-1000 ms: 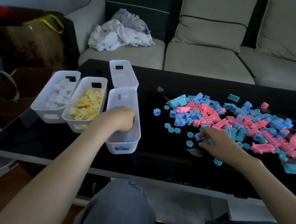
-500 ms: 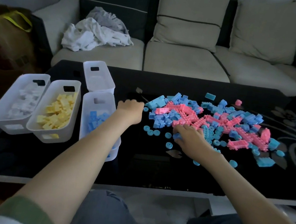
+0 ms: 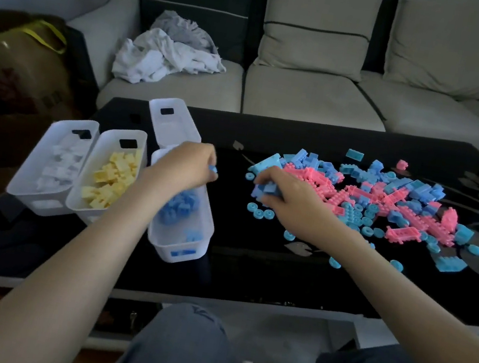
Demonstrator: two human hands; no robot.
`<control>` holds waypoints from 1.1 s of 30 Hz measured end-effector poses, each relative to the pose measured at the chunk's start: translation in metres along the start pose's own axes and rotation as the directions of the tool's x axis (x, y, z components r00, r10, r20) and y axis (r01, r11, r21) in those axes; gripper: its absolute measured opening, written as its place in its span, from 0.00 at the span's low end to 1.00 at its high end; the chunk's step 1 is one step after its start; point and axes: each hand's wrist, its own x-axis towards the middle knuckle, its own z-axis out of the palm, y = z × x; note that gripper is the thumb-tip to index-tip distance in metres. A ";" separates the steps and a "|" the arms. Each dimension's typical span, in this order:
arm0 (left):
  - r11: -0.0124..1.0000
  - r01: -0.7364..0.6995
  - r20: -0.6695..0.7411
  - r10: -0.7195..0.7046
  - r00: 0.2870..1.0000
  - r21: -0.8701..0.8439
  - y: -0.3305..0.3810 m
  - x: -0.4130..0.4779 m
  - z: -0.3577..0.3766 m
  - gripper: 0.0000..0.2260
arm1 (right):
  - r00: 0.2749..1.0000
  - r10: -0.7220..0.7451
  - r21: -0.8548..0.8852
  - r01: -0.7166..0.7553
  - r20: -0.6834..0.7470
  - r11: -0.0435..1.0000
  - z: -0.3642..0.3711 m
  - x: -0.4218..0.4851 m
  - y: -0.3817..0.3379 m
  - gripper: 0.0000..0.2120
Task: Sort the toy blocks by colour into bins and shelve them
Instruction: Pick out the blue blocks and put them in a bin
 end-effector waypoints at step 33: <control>0.992 -0.123 0.175 0.115 0.978 0.034 0.065 0.014 0.083 0.16 | 0.981 0.094 -0.256 -0.048 0.169 0.965 0.027 0.026 0.080 0.08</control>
